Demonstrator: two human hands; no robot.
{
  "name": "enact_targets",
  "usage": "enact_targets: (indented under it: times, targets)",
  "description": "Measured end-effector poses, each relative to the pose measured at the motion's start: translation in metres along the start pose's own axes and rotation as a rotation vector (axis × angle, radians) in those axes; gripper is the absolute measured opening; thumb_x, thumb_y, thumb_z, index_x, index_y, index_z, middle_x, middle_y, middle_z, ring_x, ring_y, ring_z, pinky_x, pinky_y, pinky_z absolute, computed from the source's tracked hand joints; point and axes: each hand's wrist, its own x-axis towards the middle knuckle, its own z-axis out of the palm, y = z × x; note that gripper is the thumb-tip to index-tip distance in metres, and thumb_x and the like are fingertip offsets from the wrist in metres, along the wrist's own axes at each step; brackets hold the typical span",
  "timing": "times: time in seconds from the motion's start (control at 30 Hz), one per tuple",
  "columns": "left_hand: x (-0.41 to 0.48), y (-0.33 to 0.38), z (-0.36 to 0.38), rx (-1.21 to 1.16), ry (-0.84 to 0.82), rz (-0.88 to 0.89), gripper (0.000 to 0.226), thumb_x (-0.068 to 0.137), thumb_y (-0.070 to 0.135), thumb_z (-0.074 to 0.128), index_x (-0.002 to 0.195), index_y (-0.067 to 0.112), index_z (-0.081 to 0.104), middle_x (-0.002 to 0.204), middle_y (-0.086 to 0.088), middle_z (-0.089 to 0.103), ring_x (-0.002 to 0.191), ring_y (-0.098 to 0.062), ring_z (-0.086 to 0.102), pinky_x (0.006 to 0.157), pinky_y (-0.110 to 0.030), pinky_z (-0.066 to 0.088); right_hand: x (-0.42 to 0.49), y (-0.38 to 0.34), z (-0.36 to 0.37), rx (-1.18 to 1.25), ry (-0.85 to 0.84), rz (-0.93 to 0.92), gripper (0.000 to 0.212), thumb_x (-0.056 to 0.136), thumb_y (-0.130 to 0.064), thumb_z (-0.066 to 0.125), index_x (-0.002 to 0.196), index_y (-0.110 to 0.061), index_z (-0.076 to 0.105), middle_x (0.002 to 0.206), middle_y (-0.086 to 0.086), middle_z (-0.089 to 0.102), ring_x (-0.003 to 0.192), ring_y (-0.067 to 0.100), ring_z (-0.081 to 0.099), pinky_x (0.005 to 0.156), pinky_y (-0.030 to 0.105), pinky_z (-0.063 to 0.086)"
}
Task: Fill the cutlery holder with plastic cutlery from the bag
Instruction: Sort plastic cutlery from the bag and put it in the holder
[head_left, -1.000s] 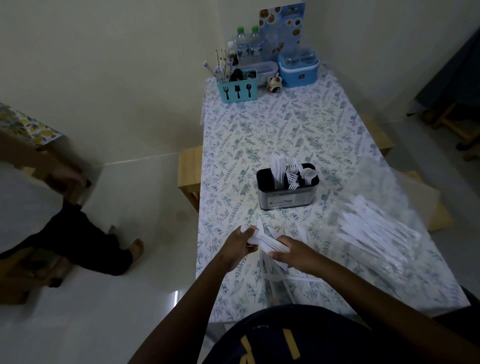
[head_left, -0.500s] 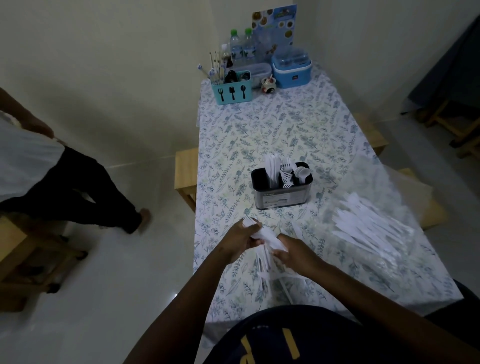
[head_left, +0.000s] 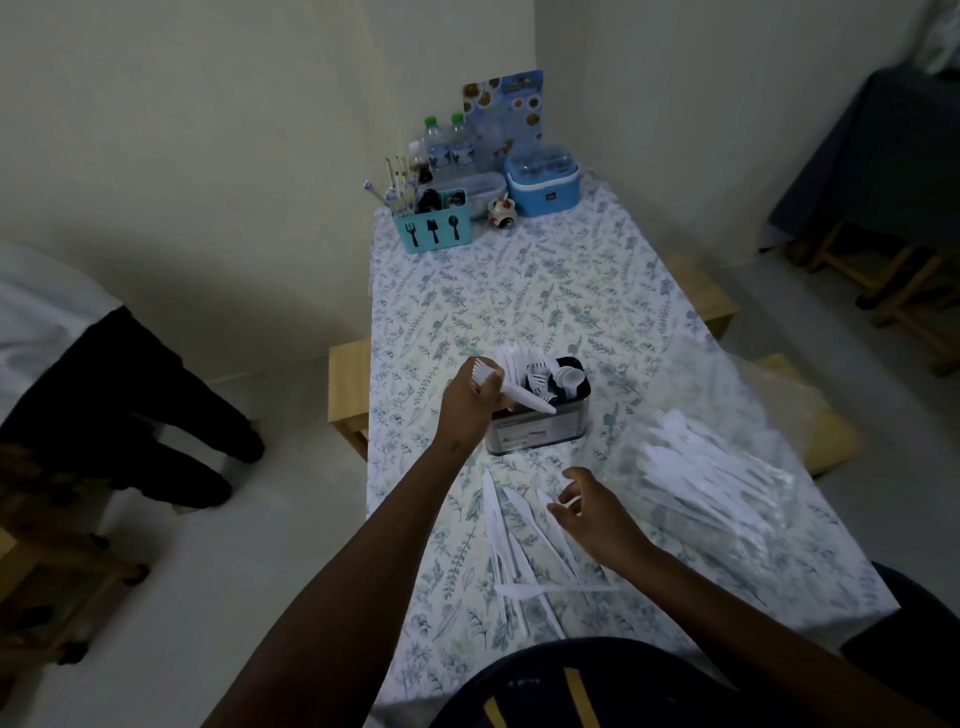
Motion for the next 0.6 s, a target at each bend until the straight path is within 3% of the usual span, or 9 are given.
enact_targets:
  times: [0.07,0.17,0.23,0.3,0.37,0.43,0.5,0.6]
  targets:
    - [0.008,0.005,0.006,0.031,0.008,0.016,0.01,0.099,0.022,0.052,0.098,0.013,0.057,0.089,-0.012,0.067,0.078,-0.027,0.07,0.062,-0.022,0.058,0.001,0.0,-0.004,-0.005,-0.004,-0.015,0.052,0.089,-0.031,0.062,0.133,-0.014,0.039,0.107,0.002,0.058,0.088,0.014,0.06,0.074,0.026,0.049]
    - [0.017,0.011,0.009,0.085,0.024,0.041,0.016,0.095,0.037,0.053,0.092,0.022,0.057,0.083,-0.005,0.068,0.079,-0.028,0.071,0.065,-0.029,0.058,0.003,0.0,-0.008,-0.011,0.013,-0.024,0.052,0.09,-0.031,0.061,0.134,-0.014,0.039,0.106,0.001,0.059,0.088,0.014,0.061,0.074,0.025,0.049]
    - [0.024,0.009,0.01,0.155,0.03,0.074,0.02,0.095,0.039,0.053,0.092,0.02,0.058,0.077,-0.002,0.068,0.07,-0.019,0.07,0.064,-0.03,0.054,0.004,0.001,-0.01,-0.008,0.025,-0.02,0.051,0.09,-0.031,0.061,0.133,-0.014,0.04,0.105,0.0,0.059,0.088,0.014,0.061,0.073,0.024,0.049]
    - [0.028,0.007,0.014,0.214,0.011,0.105,0.018,0.098,0.03,0.054,0.095,0.013,0.057,0.073,0.0,0.065,0.06,-0.005,0.064,0.058,-0.021,0.049,0.005,0.004,-0.01,-0.006,0.023,-0.018,0.051,0.09,-0.03,0.061,0.133,-0.014,0.04,0.104,0.0,0.059,0.087,0.013,0.061,0.073,0.025,0.049]
    - [0.029,0.007,0.019,0.272,-0.032,0.136,0.018,0.097,0.033,0.054,0.09,0.017,0.057,0.071,0.0,0.063,0.058,-0.004,0.062,0.058,-0.024,0.048,0.005,0.008,-0.011,-0.01,0.015,-0.014,0.05,0.09,-0.029,0.062,0.133,-0.014,0.041,0.103,-0.001,0.059,0.087,0.013,0.061,0.074,0.025,0.049]
    - [0.029,0.007,0.027,0.312,-0.09,0.176,0.025,0.096,0.047,0.048,0.08,0.031,0.06,0.071,-0.005,0.063,0.062,-0.013,0.063,0.063,-0.03,0.05,0.005,0.011,-0.011,-0.014,0.008,-0.013,0.049,0.09,-0.029,0.062,0.132,-0.014,0.041,0.102,-0.001,0.06,0.087,0.013,0.061,0.074,0.025,0.049]
    - [0.033,0.001,0.037,0.414,-0.129,0.209,0.033,0.097,0.048,0.043,0.076,0.032,0.063,0.077,-0.006,0.061,0.071,-0.012,0.058,0.069,-0.026,0.045,0.006,0.012,-0.012,-0.019,0.005,-0.016,0.048,0.09,-0.03,0.061,0.131,-0.014,0.042,0.102,-0.001,0.061,0.087,0.012,0.061,0.075,0.025,0.05]
    - [0.038,-0.007,0.046,0.597,-0.182,0.127,0.021,0.098,0.028,0.048,0.104,0.012,0.06,0.104,-0.008,0.056,0.094,-0.019,0.055,0.077,-0.027,0.038,0.008,0.013,-0.014,-0.027,0.004,-0.024,0.047,0.09,-0.031,0.061,0.13,-0.015,0.043,0.101,-0.002,0.061,0.089,0.012,0.061,0.076,0.027,0.051]
